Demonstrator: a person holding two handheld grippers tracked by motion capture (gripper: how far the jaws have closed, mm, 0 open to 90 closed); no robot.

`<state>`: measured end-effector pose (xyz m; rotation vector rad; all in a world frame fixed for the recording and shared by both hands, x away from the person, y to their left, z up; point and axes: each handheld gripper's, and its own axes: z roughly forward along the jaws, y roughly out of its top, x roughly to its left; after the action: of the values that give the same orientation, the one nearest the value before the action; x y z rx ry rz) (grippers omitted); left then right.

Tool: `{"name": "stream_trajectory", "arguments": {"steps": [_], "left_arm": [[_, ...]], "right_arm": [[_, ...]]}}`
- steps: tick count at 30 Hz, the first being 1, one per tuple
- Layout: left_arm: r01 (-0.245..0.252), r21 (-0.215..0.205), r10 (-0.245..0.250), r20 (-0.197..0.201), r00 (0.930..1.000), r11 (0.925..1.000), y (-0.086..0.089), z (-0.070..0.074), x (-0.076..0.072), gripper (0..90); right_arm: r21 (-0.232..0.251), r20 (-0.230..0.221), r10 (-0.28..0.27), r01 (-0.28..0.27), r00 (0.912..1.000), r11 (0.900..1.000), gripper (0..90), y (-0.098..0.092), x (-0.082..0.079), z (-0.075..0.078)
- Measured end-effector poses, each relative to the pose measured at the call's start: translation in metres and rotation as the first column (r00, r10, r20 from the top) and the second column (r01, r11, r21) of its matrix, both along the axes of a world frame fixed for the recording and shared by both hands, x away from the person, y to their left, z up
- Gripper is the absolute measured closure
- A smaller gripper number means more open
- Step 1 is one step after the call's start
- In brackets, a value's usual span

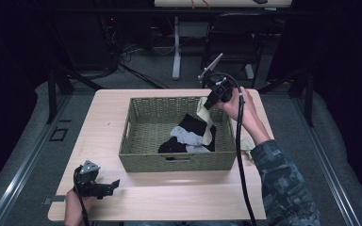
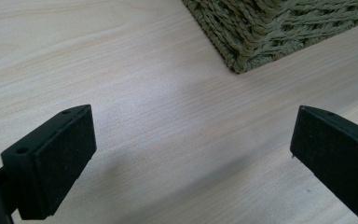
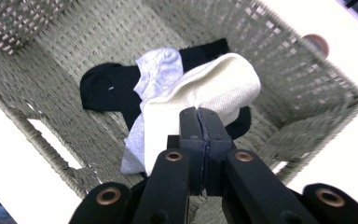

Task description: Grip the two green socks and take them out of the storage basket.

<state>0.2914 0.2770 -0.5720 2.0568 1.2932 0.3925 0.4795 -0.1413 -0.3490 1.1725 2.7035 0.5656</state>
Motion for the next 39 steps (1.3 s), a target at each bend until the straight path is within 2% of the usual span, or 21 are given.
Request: {"name": "stream_trajectory", "arguments": {"steps": [1, 2, 3, 4, 5, 6, 7, 8, 9, 11, 12, 14, 18, 25, 29, 31, 32, 35, 36, 37, 39], "left_arm": [[-0.001, -0.002, 0.001, -0.001, 1.0000, 1.0000, 0.000, 0.000, 0.000, 0.1], [-0.002, -0.003, 0.001, -0.002, 1.0000, 1.0000, 0.000, 0.000, 0.000, 0.1], [0.000, -0.001, 0.000, -0.001, 1.0000, 1.0000, 0.000, 0.000, 0.000, 0.1], [0.000, -0.001, 0.000, -0.001, 1.0000, 1.0000, 0.000, 0.000, 0.000, 0.1], [-0.001, -0.002, 0.001, -0.001, 1.0000, 1.0000, 0.000, 0.000, 0.000, 0.1], [-0.001, -0.002, 0.001, -0.001, 1.0000, 1.0000, 0.000, 0.000, 0.000, 0.1], [0.000, -0.001, 0.000, -0.001, 1.0000, 1.0000, 0.000, 0.000, 0.000, 0.1], [0.001, -0.002, -0.001, -0.003, 1.0000, 1.0000, 0.000, 0.000, 0.000, 0.1], [0.004, -0.005, -0.004, -0.005, 1.0000, 1.0000, 0.000, 0.000, 0.000, 0.1], [0.002, -0.005, -0.002, -0.002, 1.0000, 1.0000, 0.000, 0.000, 0.000, 0.1], [0.003, -0.005, -0.003, -0.002, 1.0000, 1.0000, 0.000, 0.000, 0.000, 0.1], [0.003, -0.005, -0.003, -0.003, 1.0000, 1.0000, 0.000, 0.000, 0.000, 0.1], [0.001, -0.006, -0.001, -0.002, 1.0000, 1.0000, 0.000, 0.000, 0.000, 0.1], [0.002, -0.006, -0.003, -0.003, 1.0000, 1.0000, 0.000, 0.000, 0.000, 0.1], [0.002, -0.004, -0.002, -0.004, 1.0000, 1.0000, 0.000, 0.000, 0.000, 0.1], [0.000, -0.001, 0.000, -0.003, 1.0000, 1.0000, 0.000, 0.000, 0.000, 0.1], [0.001, -0.004, -0.001, -0.003, 1.0000, 1.0000, 0.000, 0.000, 0.000, 0.1], [0.000, -0.003, 0.000, -0.006, 1.0000, 1.0000, 0.001, 0.000, 0.000, 0.1], [0.000, -0.003, 0.000, -0.006, 1.0000, 1.0000, 0.001, 0.000, 0.000, 0.1], [-0.002, -0.002, 0.002, -0.004, 1.0000, 1.0000, 0.000, -0.001, 0.000, 0.1], [-0.002, -0.001, 0.002, -0.004, 1.0000, 1.0000, 0.000, -0.001, 0.000, 0.1]], "right_arm": [[-0.002, 0.016, 0.004, -0.003, 0.9999, 1.000, 89.9, 0.000, 0.000, 0.010], [-0.002, 0.016, 0.004, -0.003, 0.9999, 1.000, 89.9, 0.000, 0.000, 0.010], [0.002, 0.026, 0.002, -0.002, 0.9997, 1.000, 89.9, 0.000, -0.001, 0.019], [0.002, 0.026, 0.002, -0.002, 0.9997, 1.000, 89.9, 0.000, -0.001, 0.019], [-0.004, 0.038, 0.003, -0.002, 0.9993, 1.000, 89.9, -0.001, -0.002, 0.028], [-0.004, 0.038, 0.003, -0.002, 0.9993, 1.000, 89.9, -0.001, -0.002, 0.028], [-0.007, 0.049, 0.002, -0.002, 0.9988, 1.000, 89.8, -0.001, -0.003, 0.035], [-0.007, 0.049, 0.002, -0.002, 0.9988, 1.000, 89.8, -0.001, -0.003, 0.035], [0.000, 0.066, 0.001, -0.001, 0.9978, 1.000, 89.8, -0.002, -0.004, 0.045], [-0.001, 0.071, 0.000, 0.000, 0.9975, 1.000, 89.8, -0.003, -0.005, 0.049], [0.001, 0.083, -0.001, 0.001, 0.9966, 1.000, 89.8, -0.005, -0.006, 0.059], [0.006, 0.089, -0.004, 0.003, 0.9961, 1.000, 89.8, -0.005, -0.007, 0.062], [-0.004, 0.115, -0.013, 0.014, 0.9933, 1.000, 89.8, -0.015, -0.011, 0.082], [-0.009, 0.137, -0.050, 0.052, 0.9894, 0.999, 89.7, -0.037, -0.016, 0.094], [0.013, 0.156, -0.091, 0.090, 0.9836, 0.996, 89.8, -0.061, -0.023, 0.100], [0.005, 0.157, -0.095, 0.095, 0.9830, 0.995, 89.7, -0.065, -0.024, 0.102], [0.010, 0.165, -0.111, 0.111, 0.9800, 0.994, 89.7, -0.076, -0.027, 0.103], [0.009, 0.172, -0.145, 0.146, 0.9745, 0.989, 89.7, -0.091, -0.031, 0.100], [0.009, 0.172, -0.145, 0.146, 0.9745, 0.989, 89.7, -0.091, -0.031, 0.100], [0.002, 0.165, -0.161, 0.163, 0.9731, 0.987, 89.7, -0.101, -0.032, 0.094], [-0.001, 0.158, -0.178, 0.181, 0.9712, 0.984, 89.7, -0.109, -0.033, 0.087]]}}
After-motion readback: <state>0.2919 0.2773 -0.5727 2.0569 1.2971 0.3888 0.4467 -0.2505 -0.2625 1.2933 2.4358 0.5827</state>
